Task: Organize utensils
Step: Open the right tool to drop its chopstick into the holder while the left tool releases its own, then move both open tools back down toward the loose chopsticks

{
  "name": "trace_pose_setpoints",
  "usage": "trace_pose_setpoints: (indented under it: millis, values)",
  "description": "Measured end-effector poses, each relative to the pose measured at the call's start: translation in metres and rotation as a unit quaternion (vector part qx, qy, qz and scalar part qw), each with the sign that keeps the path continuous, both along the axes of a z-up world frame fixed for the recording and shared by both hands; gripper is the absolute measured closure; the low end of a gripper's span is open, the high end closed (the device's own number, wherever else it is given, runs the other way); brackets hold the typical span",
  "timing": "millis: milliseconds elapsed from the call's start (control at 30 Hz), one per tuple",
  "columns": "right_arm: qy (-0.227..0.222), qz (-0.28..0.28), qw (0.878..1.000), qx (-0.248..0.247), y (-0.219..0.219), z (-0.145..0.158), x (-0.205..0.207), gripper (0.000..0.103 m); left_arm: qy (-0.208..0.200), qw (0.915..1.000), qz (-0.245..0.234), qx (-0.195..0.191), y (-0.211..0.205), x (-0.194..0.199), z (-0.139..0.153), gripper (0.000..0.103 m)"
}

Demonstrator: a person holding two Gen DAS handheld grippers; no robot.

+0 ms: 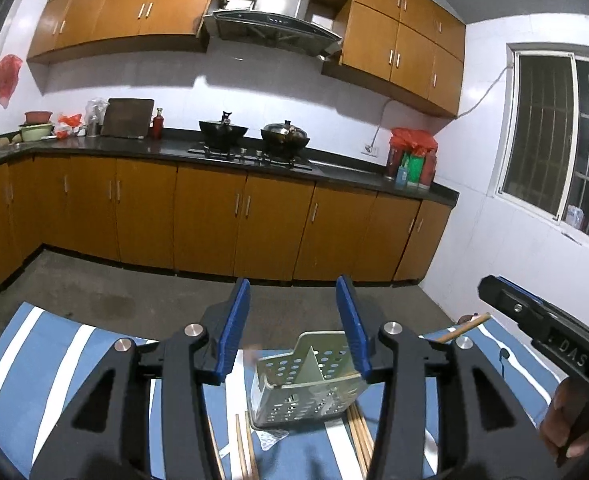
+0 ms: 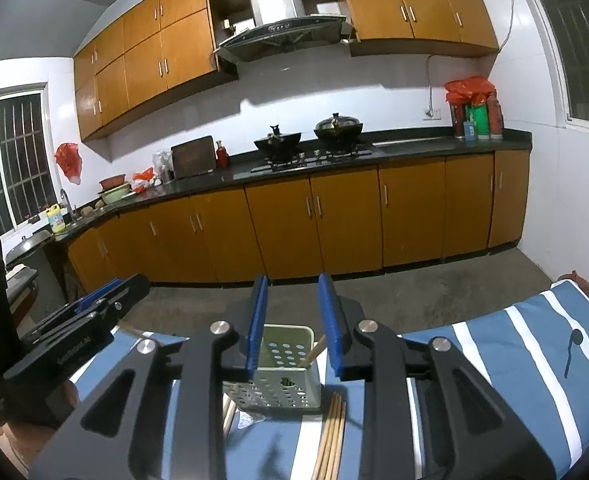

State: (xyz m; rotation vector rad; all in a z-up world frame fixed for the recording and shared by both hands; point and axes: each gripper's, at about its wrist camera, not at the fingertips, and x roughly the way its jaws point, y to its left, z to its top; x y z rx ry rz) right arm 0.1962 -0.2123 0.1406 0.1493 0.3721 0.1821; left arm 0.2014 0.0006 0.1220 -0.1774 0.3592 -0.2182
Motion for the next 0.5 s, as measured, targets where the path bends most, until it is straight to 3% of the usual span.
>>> trace_pose_setpoints:
  millis: [300,433,500]
  values:
    - [-0.019,-0.043,0.999,0.004,-0.034,-0.004,-0.044,0.067,-0.032,0.9988,0.026,-0.026,0.029,-0.039,0.01,0.051]
    - [0.039,-0.064,0.997,-0.01,-0.048,-0.047,-0.048,0.067,-0.011,0.9983,0.058,0.0,0.041,-0.052,-0.01,0.051]
    - [0.084,-0.065,0.994,-0.016,-0.049,-0.078,-0.044,0.067,0.027,0.9966,0.074,0.024,0.046,-0.055,-0.038,0.051]
